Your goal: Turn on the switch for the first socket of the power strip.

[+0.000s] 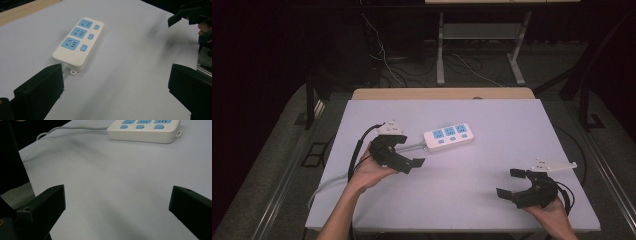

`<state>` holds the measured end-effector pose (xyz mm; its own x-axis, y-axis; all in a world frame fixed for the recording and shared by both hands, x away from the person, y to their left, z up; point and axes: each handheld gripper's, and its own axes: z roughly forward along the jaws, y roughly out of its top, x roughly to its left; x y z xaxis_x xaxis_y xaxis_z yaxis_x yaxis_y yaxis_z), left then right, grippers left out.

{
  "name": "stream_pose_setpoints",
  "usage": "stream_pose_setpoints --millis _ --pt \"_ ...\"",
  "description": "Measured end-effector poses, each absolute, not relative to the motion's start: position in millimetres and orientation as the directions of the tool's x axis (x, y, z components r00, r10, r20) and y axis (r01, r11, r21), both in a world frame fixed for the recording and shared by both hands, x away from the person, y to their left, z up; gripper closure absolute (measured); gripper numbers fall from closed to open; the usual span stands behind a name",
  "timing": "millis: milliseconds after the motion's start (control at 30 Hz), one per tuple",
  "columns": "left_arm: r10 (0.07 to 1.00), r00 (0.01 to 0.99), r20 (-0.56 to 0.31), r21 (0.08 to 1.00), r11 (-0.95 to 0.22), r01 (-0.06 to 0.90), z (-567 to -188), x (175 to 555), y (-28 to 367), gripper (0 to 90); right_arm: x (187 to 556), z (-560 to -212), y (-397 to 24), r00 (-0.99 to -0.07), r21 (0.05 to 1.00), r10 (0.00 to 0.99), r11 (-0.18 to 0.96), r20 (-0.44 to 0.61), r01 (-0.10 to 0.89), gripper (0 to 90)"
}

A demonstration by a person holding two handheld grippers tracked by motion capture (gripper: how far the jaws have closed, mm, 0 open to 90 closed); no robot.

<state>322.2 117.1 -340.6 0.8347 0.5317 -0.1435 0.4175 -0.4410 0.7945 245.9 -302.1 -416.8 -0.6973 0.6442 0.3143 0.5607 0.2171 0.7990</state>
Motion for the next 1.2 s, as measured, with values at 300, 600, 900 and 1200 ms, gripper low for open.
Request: stream_pose_setpoints --millis 300,600,900,1200 --pt "0.524 0.843 -0.122 0.773 -0.482 0.412 -336 335 108 0.0 246 -417 -302 -0.700 0.799 0.643 0.222 0.310 0.558 0.3" --pt "0.511 0.853 -0.107 0.757 -0.515 0.403 -330 347 99 0.0 245 -417 -302 -0.698 0.797 0.644 0.222 0.313 0.562 0.3" --pt "0.479 0.875 -0.072 0.741 -0.561 0.369 -321 358 83 0.0 245 -417 -303 -0.699 0.799 0.644 0.222 0.310 0.559 0.3" --pt "0.450 0.892 -0.046 0.723 -0.601 0.341 -314 370 65 0.0 245 -417 -304 -0.698 0.799 0.645 0.220 0.310 0.559 0.3"
